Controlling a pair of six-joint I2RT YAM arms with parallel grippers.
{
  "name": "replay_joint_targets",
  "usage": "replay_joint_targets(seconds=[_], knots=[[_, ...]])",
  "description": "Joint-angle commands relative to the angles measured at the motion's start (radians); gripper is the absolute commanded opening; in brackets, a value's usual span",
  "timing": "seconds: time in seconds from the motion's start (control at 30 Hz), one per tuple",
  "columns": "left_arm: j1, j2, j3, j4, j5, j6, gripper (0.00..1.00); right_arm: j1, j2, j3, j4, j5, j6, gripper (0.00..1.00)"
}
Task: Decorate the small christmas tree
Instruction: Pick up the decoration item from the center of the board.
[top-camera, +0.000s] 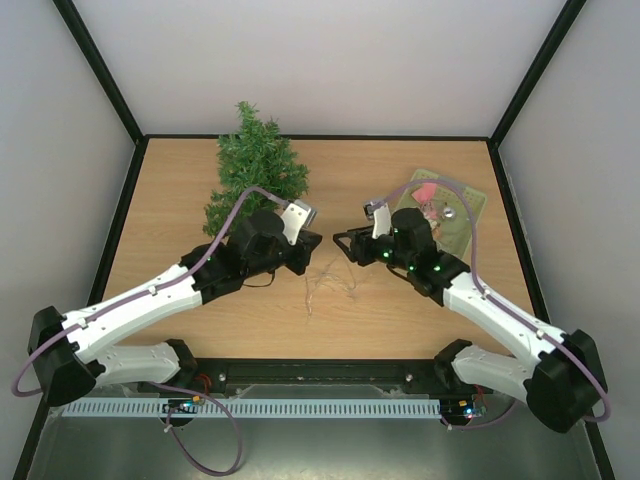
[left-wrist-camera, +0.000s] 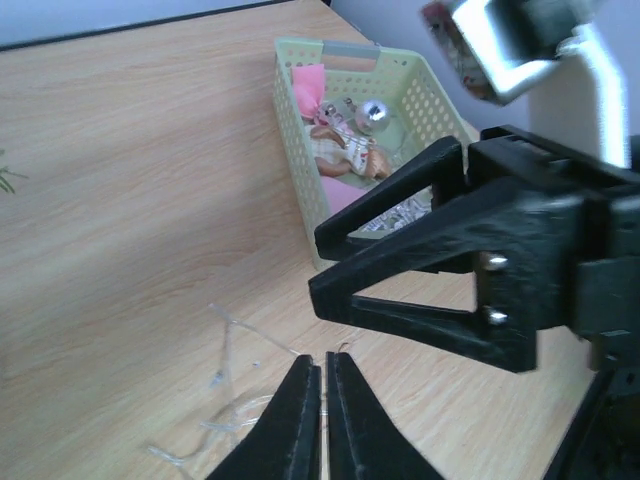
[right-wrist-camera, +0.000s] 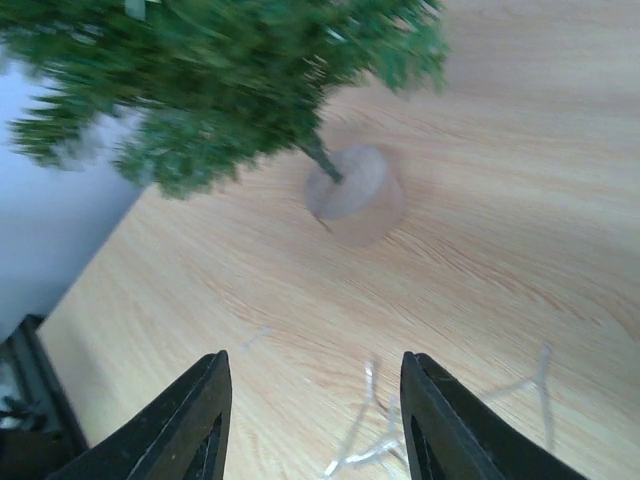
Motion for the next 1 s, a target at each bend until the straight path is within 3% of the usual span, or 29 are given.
replay_joint_targets(seconds=[0.0,0.13,0.2,0.57,0.77,0.97], knots=[[0.006,-0.004,0.012,-0.027,-0.047,-0.007,0.11,0.007,0.066,0.044,-0.079,0.162,0.047,0.44],[0.006,0.043,-0.019,-0.061,-0.055,0.01,0.31,0.007,0.108,0.092,-0.233,0.262,0.107,0.41],[0.005,0.075,-0.044,-0.054,-0.04,0.029,0.35,0.007,0.1,0.095,-0.27,0.313,0.143,0.41],[0.003,0.32,-0.087,-0.116,0.065,0.017,0.41,0.007,-0.088,0.106,-0.298,0.534,0.22,0.37],[0.0,0.385,-0.146,-0.038,0.127,-0.002,0.41,0.007,-0.13,0.109,-0.289,0.528,0.221,0.37],[0.0,0.43,-0.158,0.015,0.103,0.011,0.41,0.006,-0.16,0.09,-0.262,0.479,0.229,0.37]])
